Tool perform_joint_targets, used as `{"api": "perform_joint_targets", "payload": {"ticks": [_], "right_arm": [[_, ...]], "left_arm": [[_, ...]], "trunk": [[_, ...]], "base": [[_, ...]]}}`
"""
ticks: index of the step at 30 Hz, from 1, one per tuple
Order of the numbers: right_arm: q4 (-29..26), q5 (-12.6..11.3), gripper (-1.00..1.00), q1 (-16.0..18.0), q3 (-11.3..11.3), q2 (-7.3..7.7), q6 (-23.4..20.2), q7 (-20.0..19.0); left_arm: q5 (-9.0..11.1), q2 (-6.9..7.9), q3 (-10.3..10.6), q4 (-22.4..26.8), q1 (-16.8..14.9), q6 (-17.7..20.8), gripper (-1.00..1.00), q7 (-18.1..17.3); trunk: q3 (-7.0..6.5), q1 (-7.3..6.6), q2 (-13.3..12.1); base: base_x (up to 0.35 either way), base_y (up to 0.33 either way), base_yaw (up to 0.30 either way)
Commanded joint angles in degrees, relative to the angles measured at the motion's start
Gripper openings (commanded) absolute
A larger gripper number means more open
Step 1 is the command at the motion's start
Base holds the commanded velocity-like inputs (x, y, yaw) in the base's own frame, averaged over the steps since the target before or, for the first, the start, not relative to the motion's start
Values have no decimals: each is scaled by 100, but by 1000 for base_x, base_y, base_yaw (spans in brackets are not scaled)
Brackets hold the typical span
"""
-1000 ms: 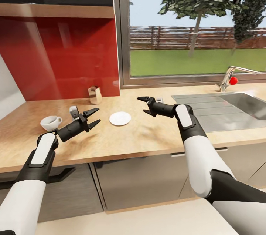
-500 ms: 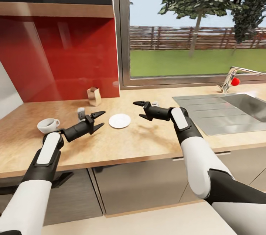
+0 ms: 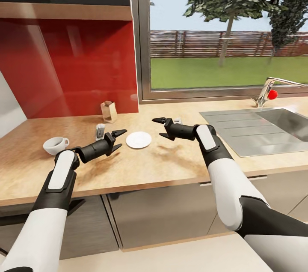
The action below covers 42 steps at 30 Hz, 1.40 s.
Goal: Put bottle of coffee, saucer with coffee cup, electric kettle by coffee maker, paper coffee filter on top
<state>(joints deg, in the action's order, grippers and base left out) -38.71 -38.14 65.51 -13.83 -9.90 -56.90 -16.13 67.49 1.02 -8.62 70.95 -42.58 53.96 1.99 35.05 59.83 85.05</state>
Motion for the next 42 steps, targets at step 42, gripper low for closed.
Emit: {"api": "perform_joint_targets", "payload": {"ticks": [42], "right_arm": [[650, 54, 100, 15, 50, -10, -31, -49]], "left_arm": [[27, 21, -44, -3, -4, 16, 100, 91]], "trunk": [[6, 0, 3]], "base": [[54, 0, 0]]}}
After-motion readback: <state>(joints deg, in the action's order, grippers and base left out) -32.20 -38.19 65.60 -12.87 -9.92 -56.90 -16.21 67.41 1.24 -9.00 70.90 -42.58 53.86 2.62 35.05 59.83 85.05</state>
